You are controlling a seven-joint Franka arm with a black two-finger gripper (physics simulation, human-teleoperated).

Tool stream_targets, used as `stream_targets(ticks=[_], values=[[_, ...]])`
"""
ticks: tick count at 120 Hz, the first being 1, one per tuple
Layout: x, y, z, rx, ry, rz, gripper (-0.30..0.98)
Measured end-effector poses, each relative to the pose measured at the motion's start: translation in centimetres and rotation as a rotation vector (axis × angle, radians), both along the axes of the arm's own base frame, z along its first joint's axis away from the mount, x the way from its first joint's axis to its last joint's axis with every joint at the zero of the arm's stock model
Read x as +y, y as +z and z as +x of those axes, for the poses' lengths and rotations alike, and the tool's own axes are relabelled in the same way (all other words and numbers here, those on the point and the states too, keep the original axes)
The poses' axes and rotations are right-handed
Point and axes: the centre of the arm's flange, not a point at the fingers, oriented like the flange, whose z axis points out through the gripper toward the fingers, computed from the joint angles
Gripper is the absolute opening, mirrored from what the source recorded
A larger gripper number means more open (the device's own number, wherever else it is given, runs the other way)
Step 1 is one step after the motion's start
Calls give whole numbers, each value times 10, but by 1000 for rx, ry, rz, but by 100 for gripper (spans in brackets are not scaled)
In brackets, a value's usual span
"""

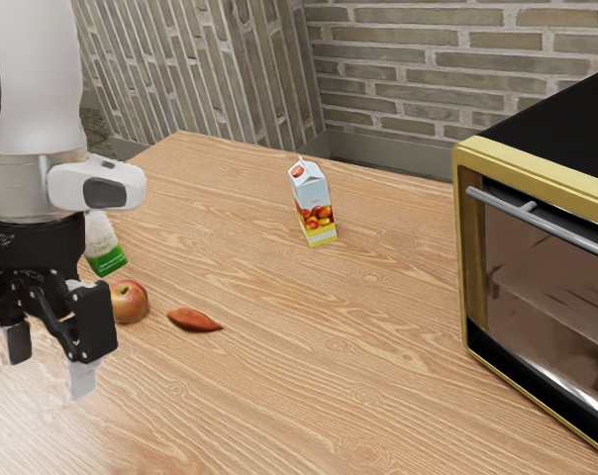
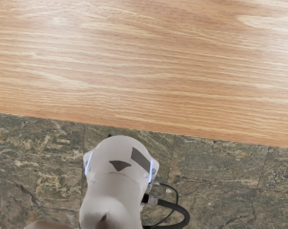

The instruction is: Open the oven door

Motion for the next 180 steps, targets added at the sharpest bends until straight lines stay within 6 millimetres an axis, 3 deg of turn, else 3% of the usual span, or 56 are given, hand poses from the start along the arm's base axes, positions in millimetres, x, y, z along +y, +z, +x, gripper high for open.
stream_targets(ticks=[17,26,34,40,45,58,70,89,118,180], values=[[16,9,21,-151,158,-23,69],[14,15,33,-201,212,-17,69],[-24,25,62,-272,201,-21,69],[-68,26,72,-336,147,-73,69],[-91,28,80,-387,134,-114,69],[-116,34,103,-515,234,-180,69],[-144,27,116,-589,338,-249,69],[-156,37,111,-685,538,-321,69],[-181,20,123,-667,756,-431,69],[-181,-14,157,-615,1044,-491,68]])
